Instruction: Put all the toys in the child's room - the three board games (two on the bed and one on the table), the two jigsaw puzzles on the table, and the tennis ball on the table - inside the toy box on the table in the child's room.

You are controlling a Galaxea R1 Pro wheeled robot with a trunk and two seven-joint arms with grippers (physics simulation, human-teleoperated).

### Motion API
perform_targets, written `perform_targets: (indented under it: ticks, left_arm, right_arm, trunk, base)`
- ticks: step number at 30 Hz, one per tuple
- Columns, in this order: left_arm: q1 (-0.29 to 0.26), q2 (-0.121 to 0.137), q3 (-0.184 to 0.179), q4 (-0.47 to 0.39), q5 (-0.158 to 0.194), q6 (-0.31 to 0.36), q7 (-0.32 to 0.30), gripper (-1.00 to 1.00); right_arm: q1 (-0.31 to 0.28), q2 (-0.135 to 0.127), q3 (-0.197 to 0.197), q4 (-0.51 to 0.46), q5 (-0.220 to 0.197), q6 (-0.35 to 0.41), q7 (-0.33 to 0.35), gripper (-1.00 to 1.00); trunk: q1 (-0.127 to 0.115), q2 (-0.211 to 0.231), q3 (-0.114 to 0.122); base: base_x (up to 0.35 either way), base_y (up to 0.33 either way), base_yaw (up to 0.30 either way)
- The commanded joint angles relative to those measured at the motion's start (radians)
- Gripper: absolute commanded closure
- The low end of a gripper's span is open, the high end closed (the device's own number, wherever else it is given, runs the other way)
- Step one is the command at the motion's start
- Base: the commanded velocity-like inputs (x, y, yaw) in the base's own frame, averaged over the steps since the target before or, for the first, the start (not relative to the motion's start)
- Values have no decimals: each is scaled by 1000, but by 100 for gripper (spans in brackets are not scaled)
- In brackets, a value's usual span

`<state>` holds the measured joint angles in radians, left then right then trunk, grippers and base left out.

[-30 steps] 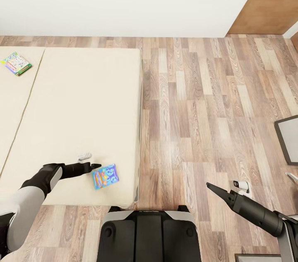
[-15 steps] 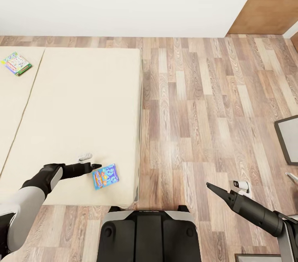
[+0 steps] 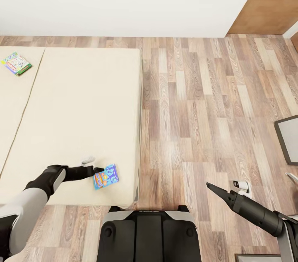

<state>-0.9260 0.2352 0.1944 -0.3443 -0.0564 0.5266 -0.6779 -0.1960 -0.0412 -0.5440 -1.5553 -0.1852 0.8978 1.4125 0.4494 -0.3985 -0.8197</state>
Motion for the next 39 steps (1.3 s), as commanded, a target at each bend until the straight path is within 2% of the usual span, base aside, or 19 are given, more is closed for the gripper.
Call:
perform_targets:
  ticks: [1, 8, 19, 39]
  left_arm:
    - [0, -4, 3, -1, -6, 9, -5, -100]
    - [4, -23, -27, 0, -6, 14, -6, -100]
    - [4, -30, -32, 0, -5, 11, -16, -100]
    - [4, -30, -32, 0, -5, 9, -23, -100]
  right_arm:
    - [0, 0, 0, 0, -2, 9, 2, -100]
    - [0, 0, -1, 0, -2, 9, 3, -100]
    - [0, 0, -1, 0, -2, 9, 3, -100]
    - [0, -1, -1, 0, -2, 9, 3, -100]
  trunk:
    - [1, -2, -1]
    - [1, -2, -1]
    - [1, -2, -1]
    - [1, -2, -1]
  base:
    - [0, 0, 0]
    - [0, 0, 0]
    - [0, -6, 0]
    - [0, -87, 0]
